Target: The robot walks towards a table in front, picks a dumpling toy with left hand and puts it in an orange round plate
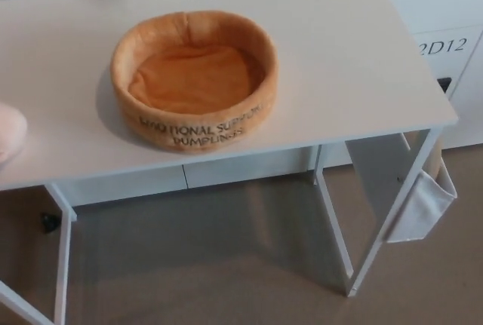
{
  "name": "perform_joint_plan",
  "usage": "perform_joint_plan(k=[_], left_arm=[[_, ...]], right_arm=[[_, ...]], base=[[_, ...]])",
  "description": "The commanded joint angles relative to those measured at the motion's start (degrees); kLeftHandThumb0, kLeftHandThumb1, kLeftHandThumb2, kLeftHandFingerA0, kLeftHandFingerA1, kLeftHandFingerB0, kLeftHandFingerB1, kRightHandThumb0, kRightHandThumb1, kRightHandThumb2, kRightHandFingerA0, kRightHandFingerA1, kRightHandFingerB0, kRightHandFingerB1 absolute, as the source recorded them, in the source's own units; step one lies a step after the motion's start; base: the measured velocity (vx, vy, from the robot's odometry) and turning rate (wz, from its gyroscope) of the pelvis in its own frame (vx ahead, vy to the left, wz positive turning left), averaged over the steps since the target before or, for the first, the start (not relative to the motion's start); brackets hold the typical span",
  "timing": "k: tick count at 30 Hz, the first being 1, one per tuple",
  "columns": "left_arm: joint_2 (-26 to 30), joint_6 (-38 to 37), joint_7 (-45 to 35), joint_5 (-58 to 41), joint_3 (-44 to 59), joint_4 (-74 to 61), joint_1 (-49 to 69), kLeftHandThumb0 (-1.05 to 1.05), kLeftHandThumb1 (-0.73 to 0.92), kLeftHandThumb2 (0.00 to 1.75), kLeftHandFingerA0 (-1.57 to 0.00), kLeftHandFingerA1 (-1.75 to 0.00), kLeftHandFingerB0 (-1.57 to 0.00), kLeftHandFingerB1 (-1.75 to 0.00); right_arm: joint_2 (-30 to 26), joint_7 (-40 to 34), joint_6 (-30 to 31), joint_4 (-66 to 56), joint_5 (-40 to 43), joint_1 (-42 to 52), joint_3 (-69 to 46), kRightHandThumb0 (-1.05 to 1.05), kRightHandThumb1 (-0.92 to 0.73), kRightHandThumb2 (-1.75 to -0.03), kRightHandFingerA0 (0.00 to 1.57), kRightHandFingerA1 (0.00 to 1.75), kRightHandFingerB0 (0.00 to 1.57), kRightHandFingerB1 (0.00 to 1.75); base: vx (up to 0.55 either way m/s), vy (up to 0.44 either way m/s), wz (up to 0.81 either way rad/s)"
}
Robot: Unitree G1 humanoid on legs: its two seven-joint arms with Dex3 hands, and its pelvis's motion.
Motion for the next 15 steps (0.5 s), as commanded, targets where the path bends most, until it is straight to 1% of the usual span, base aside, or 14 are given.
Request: perform_joint_plan(k=[1,2,3,4,5,6,7,8,12,13,14,15], left_arm=[[1.2,-0.3,0.4,0.6,-0.2,0.2,0.1,-0.23,0.63,0.59,-0.75,-1.01,-0.36,-0.33],[1.2,-0.3,0.5,0.7,-0.3,0.4,0.0,-0.22,0.62,0.59,-0.75,-0.94,-0.36,-0.33],[1.1,-0.2,0.5,0.7,-0.3,0.6,-0.1,-0.22,0.62,0.59,-0.75,-0.94,-0.36,-0.33],[0.8,0.1,0.9,0.9,-0.5,0.8,-0.6,-0.23,0.61,0.58,-0.72,-0.83,-0.37,-0.33],[0.7,0.2,1.0,0.9,-0.6,0.8,-0.7,-0.23,0.61,0.58,-0.72,-0.83,-0.37,-0.33],[0.6,0.3,0.7,0.6,-0.4,0.9,-0.7,-0.22,0.63,0.59,-0.71,-0.89,-0.35,-0.33],[0.5,0.4,0.4,0.3,-0.2,1.0,-0.8,-0.22,0.63,0.59,-0.71,-0.89,-0.35,-0.33],[0.5,0.5,0.3,0.2,-0.2,1.1,-0.4,-0.22,0.63,0.59,-0.73,-1.01,-0.35,-0.32],[0.8,-0.3,0.2,0.1,0.0,1.2,0.6,-0.21,0.63,0.59,-0.72,-1.00,-0.35,-0.33],[0.7,0.3,0.0,-0.2,0.3,1.3,0.1,-0.24,0.63,0.59,-0.75,-0.99,-0.35,-0.32],[0.6,0.5,-0.1,-0.3,0.4,1.3,0.0,-0.24,0.63,0.59,-0.75,-0.99,-0.35,-0.32],[0.6,0.6,-0.2,-0.4,0.5,1.3,-0.1,-0.23,0.63,0.59,-0.75,-0.99,-0.35,-0.33]], right_arm=[[0.1,0.1,0.3,0.2,0.3,0.5,-0.1,-0.39,-0.67,-0.63,0.96,0.57,0.42,0.35],[0.0,0.0,0.4,0.2,0.2,0.6,0.0,-0.38,-0.67,-0.62,0.96,0.62,0.41,0.34],[-0.1,0.0,0.4,0.1,0.1,0.6,0.1,-0.38,-0.67,-0.62,0.96,0.62,0.41,0.34],[-0.2,0.3,0.6,-0.2,0.4,0.6,-0.2,-0.38,-0.67,-0.61,0.92,0.54,0.42,0.34],[-0.2,0.4,0.6,-0.3,0.6,0.6,-0.4,-0.38,-0.67,-0.61,0.92,0.54,0.42,0.34],[-0.2,0.6,0.7,-0.3,0.7,0.6,-0.4,-0.37,-0.67,-0.61,0.91,0.53,0.42,0.34],[-0.3,0.7,0.8,-0.3,0.7,0.6,-0.4,-0.37,-0.67,-0.61,0.91,0.53,0.42,0.34],[-0.2,0.7,0.7,-0.2,0.7,0.9,-0.5,-0.39,-0.68,-0.62,0.93,0.54,0.41,0.34],[0.0,0.6,0.4,0.3,0.3,1.4,-0.2,-0.40,-0.67,-0.62,0.94,0.55,0.41,0.34],[-0.1,0.3,0.5,0.5,-0.1,0.8,0.1,-0.46,-0.50,-0.82,0.90,0.67,0.33,0.47],[-0.1,0.3,0.6,0.5,-0.2,0.6,0.2,-0.46,-0.50,-0.82,0.90,0.67,0.33,0.47],[-0.1,0.3,0.4,0.6,-0.1,0.3,0.1,-0.37,-0.66,-0.61,0.93,0.53,0.42,0.34]], base=[[0.04,0.203,-0.08],[0.03,0.217,-0.12],[0.02,0.244,0.38],[0.07,0.279,-0.35],[0.32,0.430,-0.12],[0.31,0.422,0.00],[0.29,0.404,0.07],[0.04,0.217,0.00],[0.00,0.046,-0.01],[0.02,0.014,0.07],[0.03,0.017,0.08],[0.01,-0.012,0.13]])
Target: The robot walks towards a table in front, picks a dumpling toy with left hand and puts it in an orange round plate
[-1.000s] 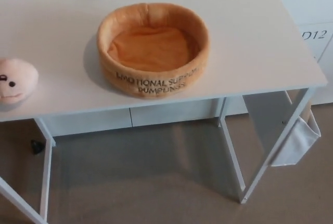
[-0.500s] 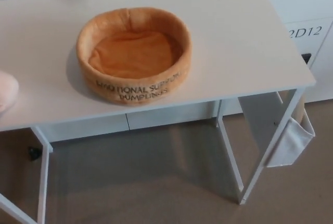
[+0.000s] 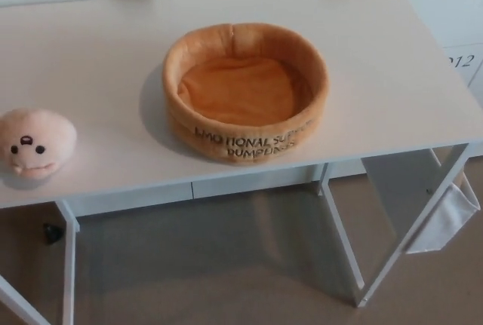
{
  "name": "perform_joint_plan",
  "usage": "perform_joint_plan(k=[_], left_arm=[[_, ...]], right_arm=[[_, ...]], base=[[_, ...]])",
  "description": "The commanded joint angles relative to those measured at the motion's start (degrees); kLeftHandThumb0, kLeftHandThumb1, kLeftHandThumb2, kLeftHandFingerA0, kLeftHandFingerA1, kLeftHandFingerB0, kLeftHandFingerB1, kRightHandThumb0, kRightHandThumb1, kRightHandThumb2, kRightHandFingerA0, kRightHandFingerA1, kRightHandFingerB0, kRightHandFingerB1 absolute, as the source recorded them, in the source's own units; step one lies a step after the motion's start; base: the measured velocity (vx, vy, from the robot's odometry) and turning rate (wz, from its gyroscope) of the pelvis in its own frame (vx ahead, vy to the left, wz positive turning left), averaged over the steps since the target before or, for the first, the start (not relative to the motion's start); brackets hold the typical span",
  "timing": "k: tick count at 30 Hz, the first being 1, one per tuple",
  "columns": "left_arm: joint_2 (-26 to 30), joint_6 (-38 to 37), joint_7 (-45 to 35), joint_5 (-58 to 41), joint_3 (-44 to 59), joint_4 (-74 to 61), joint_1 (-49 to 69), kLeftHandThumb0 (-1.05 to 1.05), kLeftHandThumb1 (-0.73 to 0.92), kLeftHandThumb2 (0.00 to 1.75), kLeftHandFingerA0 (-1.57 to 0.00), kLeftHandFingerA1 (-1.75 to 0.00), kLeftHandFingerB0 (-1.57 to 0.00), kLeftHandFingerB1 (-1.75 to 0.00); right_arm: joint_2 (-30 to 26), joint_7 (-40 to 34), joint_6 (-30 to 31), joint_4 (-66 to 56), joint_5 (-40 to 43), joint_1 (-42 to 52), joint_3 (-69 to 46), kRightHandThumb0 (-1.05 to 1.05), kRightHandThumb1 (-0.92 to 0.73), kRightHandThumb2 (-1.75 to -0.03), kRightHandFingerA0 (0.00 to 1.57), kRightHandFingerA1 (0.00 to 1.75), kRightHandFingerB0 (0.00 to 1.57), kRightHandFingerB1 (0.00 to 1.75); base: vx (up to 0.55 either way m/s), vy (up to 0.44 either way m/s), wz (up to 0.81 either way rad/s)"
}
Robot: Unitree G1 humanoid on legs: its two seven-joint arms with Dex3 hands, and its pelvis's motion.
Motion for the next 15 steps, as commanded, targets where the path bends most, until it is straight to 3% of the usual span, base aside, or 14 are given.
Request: perform_joint_plan(k=[1,11,13,15], left_arm=[[-0.1,0.7,-0.5,-0.5,0.7,0.1,-0.2,-0.23,0.63,0.59,-0.75,-0.99,-0.35,-0.33],[0.3,0.0,-1.4,-0.5,0.9,0.1,0.3,-0.25,0.63,0.59,-0.75,-1.01,-0.34,-0.33],[0.5,-0.6,-1.1,0.2,0.4,-0.2,0.4,-0.24,0.63,0.59,-0.73,-0.92,-0.35,-0.33],[0.6,-0.3,-0.5,0.8,-0.2,-0.1,0.1,-0.24,0.63,0.59,-0.74,-0.98,-0.34,-0.33]], right_arm=[[-0.7,0.2,0.2,0.4,-0.1,-1.0,0.0,-0.37,-0.66,-0.61,0.93,0.53,0.42,0.34],[-0.8,0.8,0.4,-0.6,0.0,-0.5,0.2,-0.39,-0.67,-0.61,0.92,0.54,0.41,0.34],[-0.5,0.8,0.4,-0.7,0.2,-0.6,0.2,-0.39,-0.67,-0.61,0.93,0.54,0.42,0.34],[-0.4,1.2,0.9,-0.7,0.4,-0.8,0.0,-0.39,-0.66,-0.61,0.93,0.53,0.42,0.34]], base=[[0.00,-0.034,0.10],[0.00,-0.058,-0.01],[-0.05,0.020,-0.12],[-0.05,0.135,-0.14]])
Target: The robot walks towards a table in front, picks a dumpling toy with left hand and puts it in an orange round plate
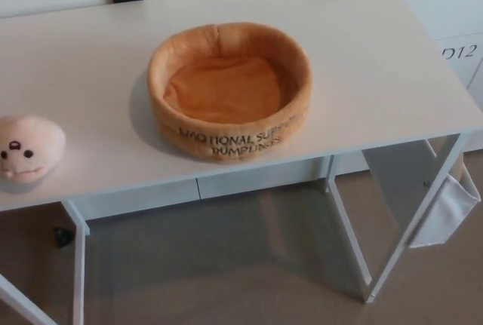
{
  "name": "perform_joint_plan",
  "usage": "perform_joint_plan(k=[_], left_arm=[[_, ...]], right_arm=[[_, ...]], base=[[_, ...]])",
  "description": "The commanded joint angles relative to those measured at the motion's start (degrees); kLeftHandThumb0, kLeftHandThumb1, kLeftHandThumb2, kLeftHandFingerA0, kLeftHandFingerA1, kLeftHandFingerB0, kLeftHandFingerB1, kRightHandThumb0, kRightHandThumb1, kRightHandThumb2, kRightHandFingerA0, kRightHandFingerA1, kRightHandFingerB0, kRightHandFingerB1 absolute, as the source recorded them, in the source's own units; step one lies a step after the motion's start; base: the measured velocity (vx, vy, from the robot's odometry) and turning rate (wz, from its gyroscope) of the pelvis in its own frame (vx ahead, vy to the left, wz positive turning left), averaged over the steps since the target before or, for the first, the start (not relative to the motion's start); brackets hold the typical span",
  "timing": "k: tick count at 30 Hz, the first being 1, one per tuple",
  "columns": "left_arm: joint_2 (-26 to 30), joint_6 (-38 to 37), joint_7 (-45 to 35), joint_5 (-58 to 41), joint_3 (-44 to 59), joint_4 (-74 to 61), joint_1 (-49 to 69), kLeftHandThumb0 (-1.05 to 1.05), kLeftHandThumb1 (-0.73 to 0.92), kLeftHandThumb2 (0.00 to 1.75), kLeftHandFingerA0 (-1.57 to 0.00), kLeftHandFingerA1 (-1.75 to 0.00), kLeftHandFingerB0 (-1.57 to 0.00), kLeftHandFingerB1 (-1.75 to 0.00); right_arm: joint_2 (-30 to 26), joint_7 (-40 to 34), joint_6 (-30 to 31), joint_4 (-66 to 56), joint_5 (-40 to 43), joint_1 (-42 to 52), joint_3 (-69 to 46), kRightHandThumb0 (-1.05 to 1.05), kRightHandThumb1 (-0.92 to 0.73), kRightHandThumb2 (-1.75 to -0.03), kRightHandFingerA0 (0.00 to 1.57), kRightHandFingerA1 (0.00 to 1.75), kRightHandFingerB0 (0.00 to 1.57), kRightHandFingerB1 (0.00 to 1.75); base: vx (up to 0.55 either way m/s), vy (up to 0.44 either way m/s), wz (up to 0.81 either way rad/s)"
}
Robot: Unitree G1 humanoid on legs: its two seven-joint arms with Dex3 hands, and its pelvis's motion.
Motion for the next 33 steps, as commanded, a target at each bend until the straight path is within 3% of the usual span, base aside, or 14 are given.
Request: perform_joint_plan(k=[1,10,11,17,18,19,29,30,33], left_arm=[[1.2,-0.2,0.1,1.0,-0.6,-0.1,-0.5,-0.24,0.63,0.59,-0.74,-0.98,-0.34,-0.33],[1.4,-0.6,0.1,0.6,-0.8,-0.3,-0.3,-0.23,0.63,0.59,-0.72,-0.97,-0.34,-0.33],[1.4,-0.2,0.4,0.9,-1.0,-0.2,-0.6,-0.25,0.62,0.58,-0.72,-0.84,-0.35,-0.33],[1.4,0.5,0.9,1.2,-1.4,0.1,-1.2,-0.24,0.62,0.58,-0.71,-0.88,-0.35,-0.33],[1.6,0.0,0.6,1.2,-1.5,-0.3,-1.1,-0.24,0.63,0.59,-0.75,-0.95,-0.33,-0.33],[1.8,-0.4,-0.1,0.9,-1.5,-0.8,-1.0,-0.24,0.63,0.59,-0.75,-0.93,-0.33,-0.32],[1.6,-0.1,-0.1,0.7,-1.3,-1.0,-2.0,-0.23,0.63,0.59,-0.75,-0.95,-0.34,-0.33],[1.7,-0.1,0.2,0.9,-1.5,-1.0,-2.2,-0.24,0.63,0.59,-0.70,-0.80,-0.35,-0.33],[1.7,0.0,0.5,1.1,-1.6,-0.6,-2.1,-0.25,0.63,0.59,-0.68,-0.93,-0.36,-0.33]], right_arm=[[0.1,0.8,0.9,-0.2,0.4,-0.3,-0.1,-0.39,-0.66,-0.61,0.93,0.53,0.42,0.34],[0.3,0.4,0.4,0.1,0.4,-0.4,-0.3,-0.40,-0.66,-0.61,0.94,0.56,0.43,0.34],[0.2,0.5,0.2,0.1,0.3,-0.4,-0.3,-0.40,-0.66,-0.61,0.95,0.54,0.44,0.34],[0.1,0.8,-0.3,-0.4,0.4,-0.4,-0.2,-0.41,-0.66,-0.62,0.96,0.57,0.44,0.35],[0.2,0.7,-0.2,-0.2,0.3,-0.7,-0.2,-0.46,-0.51,-0.85,0.89,0.68,0.33,0.48],[0.3,0.7,0.1,0.0,0.3,-1.0,-0.2,-0.39,-0.67,-0.62,0.94,0.53,0.42,0.35],[0.3,1.9,1.1,0.2,0.9,-2.3,-0.6,-0.39,-0.67,-0.61,0.91,0.53,0.43,0.34],[0.4,1.9,1.4,0.3,0.9,-2.6,-0.6,-0.40,-0.67,-0.61,0.93,0.53,0.43,0.34],[0.6,2.1,1.4,0.3,1.1,-2.0,-0.8,-0.39,-0.67,-0.61,0.92,0.52,0.43,0.34]], base=[[-0.09,0.180,-0.19],[0.02,0.209,-0.07],[0.00,0.000,0.00],[-0.02,-0.062,0.09],[-0.05,-0.201,-0.28],[-0.01,-0.176,-0.03],[0.04,-0.094,-0.04],[0.05,0.083,-0.19],[0.14,0.140,-0.09]])
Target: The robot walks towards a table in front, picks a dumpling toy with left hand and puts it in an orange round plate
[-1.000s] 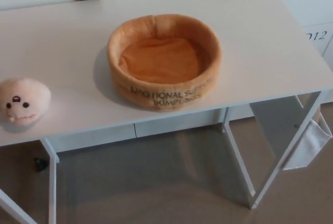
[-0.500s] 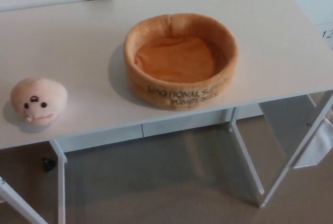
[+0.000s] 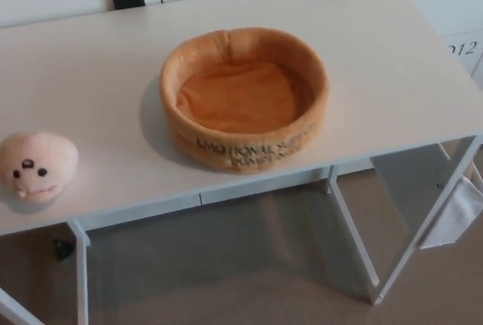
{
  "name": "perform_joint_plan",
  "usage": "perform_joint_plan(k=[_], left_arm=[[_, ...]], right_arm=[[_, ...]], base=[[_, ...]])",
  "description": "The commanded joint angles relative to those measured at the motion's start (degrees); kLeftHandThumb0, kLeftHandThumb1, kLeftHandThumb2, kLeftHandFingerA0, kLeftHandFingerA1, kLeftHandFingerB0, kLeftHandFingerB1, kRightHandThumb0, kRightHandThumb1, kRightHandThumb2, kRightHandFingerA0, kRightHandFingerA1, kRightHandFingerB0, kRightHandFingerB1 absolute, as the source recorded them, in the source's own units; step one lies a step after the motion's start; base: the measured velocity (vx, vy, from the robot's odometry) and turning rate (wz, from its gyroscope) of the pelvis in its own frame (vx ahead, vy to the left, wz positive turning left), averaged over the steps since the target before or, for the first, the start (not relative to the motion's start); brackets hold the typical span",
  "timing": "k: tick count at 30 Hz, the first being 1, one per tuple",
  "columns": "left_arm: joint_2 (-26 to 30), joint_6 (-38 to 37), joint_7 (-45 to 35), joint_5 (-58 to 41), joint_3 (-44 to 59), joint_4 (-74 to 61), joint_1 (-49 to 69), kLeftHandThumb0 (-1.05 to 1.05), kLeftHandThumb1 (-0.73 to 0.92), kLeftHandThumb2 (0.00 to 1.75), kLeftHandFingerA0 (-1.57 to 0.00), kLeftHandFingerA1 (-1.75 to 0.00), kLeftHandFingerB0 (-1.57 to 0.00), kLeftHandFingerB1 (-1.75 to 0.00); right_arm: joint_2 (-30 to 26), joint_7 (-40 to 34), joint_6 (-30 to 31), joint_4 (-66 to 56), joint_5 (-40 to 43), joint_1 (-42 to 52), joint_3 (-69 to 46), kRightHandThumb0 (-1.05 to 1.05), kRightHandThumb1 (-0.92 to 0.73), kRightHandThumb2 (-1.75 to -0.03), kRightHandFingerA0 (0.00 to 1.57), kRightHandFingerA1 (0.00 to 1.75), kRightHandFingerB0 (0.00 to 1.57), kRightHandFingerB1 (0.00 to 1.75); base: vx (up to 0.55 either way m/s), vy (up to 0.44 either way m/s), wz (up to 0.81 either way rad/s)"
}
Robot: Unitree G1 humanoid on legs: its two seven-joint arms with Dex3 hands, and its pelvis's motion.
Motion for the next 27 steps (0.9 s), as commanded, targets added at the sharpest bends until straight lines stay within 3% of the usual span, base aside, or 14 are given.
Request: perform_joint_plan(k=[1,2,3,8,9,19,20,21,22,24,26,27], left_arm=[[1.2,-0.2,0.2,0.6,-0.1,0.2,-0.3,-0.23,0.63,0.59,-0.73,-1.11,-0.35,-0.33],[1.2,-0.5,0.0,0.5,0.0,0.1,-0.2,-0.23,0.63,0.59,-0.73,-1.11,-0.35,-0.33],[1.3,-0.6,-0.2,0.3,0.1,0.0,0.0,-0.22,0.63,0.59,-0.70,-1.00,-0.35,-0.33],[1.5,-0.4,-0.2,0.8,-0.4,-0.1,-0.4,-0.23,0.63,0.59,-0.71,-0.91,-0.35,-0.33],[1.5,-0.2,0.2,1.2,-0.7,-0.1,-0.7,-0.23,0.62,0.59,-0.72,-1.02,-0.35,-0.33],[1.4,-0.9,1.0,0.8,-0.5,0.0,-1.1,-0.23,0.61,0.58,-0.71,-0.99,-0.37,-0.34],[1.4,-0.8,0.7,0.7,-0.5,0.0,-1.3,-0.21,0.61,0.58,-0.69,-1.12,-0.35,-0.34],[1.4,-0.8,0.5,0.7,-0.4,0.0,-1.4,-0.21,0.61,0.58,-0.69,-1.12,-0.35,-0.34],[1.5,-0.7,0.5,0.9,-0.6,0.1,-1.5,-0.23,0.62,0.59,-0.64,-0.90,-0.37,-0.34],[1.6,-1.1,0.9,1.4,-1.1,-0.1,-1.4,-0.22,0.60,0.58,-0.67,-0.80,-0.37,-0.33],[1.7,-1.5,1.1,1.5,-1.2,-0.3,-1.1,-0.22,0.60,0.58,-0.67,-0.80,-0.37,-0.33],[1.7,-2.1,0.3,1.1,-1.1,-0.5,-1.3,-0.22,0.61,0.57,-0.64,-0.91,-0.38,-0.34]], right_arm=[[0.2,0.9,0.7,0.1,0.8,0.1,-0.5,-0.40,-0.67,-0.61,0.95,0.54,0.42,0.34],[0.2,0.9,0.7,0.1,0.7,0.3,-0.4,-0.40,-0.67,-0.61,0.95,0.54,0.42,0.34],[0.2,0.8,0.5,0.2,0.6,0.4,-0.3,-0.40,-0.67,-0.61,0.94,0.53,0.42,0.34],[0.4,0.9,0.2,-0.5,0.9,1.0,-0.6,-0.39,-0.66,-0.60,0.91,0.52,0.43,0.34],[0.5,1.0,0.2,-0.9,1.1,1.1,-0.7,-0.40,-0.66,-0.60,0.88,0.50,0.43,0.34],[0.6,1.0,0.6,-0.5,1.0,0.4,-0.8,-0.40,-0.67,-0.61,0.93,0.57,0.42,0.34],[0.6,1.0,0.7,-0.3,0.8,0.2,-0.7,-0.40,-0.68,-0.62,0.93,0.53,0.42,0.34],[0.6,0.9,0.8,-0.2,0.7,0.1,-0.6,-0.40,-0.68,-0.62,0.93,0.53,0.42,0.34],[0.7,1.0,1.0,0.1,0.7,-0.2,-0.6,-0.40,-0.67,-0.61,0.93,0.52,0.42,0.34],[0.7,1.1,0.9,0.1,0.9,0.0,-0.7,-0.42,-0.66,-0.60,0.91,0.53,0.43,0.34],[0.7,1.0,0.6,-0.1,1.0,0.2,-0.8,-0.42,-0.66,-0.60,0.91,0.53,0.43,0.34],[0.7,1.0,0.8,-0.1,1.1,0.1,-0.9,-0.41,-0.67,-0.61,0.94,0.55,0.42,0.34]], base=[[0.16,0.150,0.77],[0.05,0.239,-0.20],[0.04,0.219,-0.06],[0.10,0.097,0.06],[0.09,0.006,0.08],[0.05,-0.155,0.08],[0.09,-0.239,0.00],[0.02,-0.148,-0.01],[0.04,-0.131,-0.01],[0.02,-0.051,-0.01],[0.01,-0.003,-0.03],[0.00,0.000,0.00]])
